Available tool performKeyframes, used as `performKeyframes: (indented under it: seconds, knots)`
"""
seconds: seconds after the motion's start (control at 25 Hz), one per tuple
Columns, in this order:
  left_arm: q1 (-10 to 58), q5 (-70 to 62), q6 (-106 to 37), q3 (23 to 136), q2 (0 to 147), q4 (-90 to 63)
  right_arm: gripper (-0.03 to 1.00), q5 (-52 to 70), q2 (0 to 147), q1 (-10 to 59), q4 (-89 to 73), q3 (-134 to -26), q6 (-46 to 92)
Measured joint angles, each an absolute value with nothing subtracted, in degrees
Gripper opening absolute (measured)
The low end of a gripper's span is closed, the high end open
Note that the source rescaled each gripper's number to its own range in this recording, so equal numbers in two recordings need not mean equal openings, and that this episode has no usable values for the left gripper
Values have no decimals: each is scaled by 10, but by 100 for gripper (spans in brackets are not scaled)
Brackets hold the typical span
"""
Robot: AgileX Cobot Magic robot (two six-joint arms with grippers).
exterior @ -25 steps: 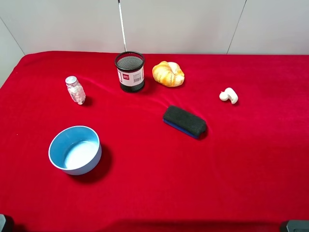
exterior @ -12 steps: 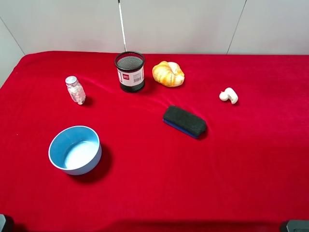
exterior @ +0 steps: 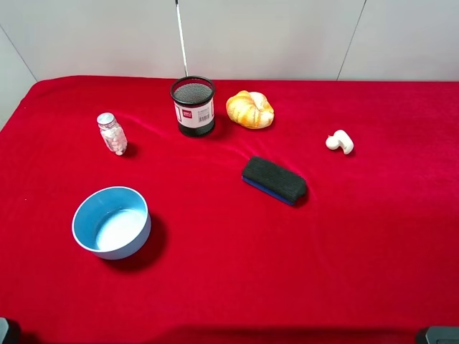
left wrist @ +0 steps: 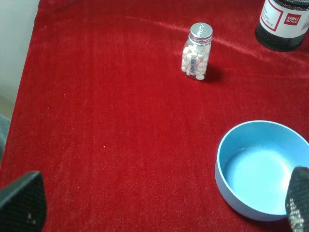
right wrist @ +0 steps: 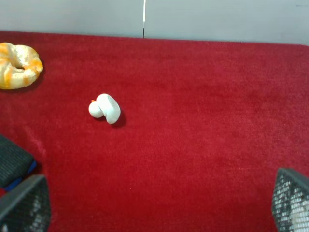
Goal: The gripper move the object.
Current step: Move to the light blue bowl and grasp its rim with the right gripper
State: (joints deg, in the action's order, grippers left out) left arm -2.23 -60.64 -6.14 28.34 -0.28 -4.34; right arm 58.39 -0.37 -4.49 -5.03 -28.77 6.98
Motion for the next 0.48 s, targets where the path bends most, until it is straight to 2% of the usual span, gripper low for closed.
performKeyframes:
  seconds: [0.24, 0.48]
  knots:
    - [-22, -606, -61, 283, -3, -43, 100, 585, 2, -45, -64, -292, 77]
    - [-22, -606, -61, 283, -3, -43, 100, 584, 94, -45, -87, -326, 105]
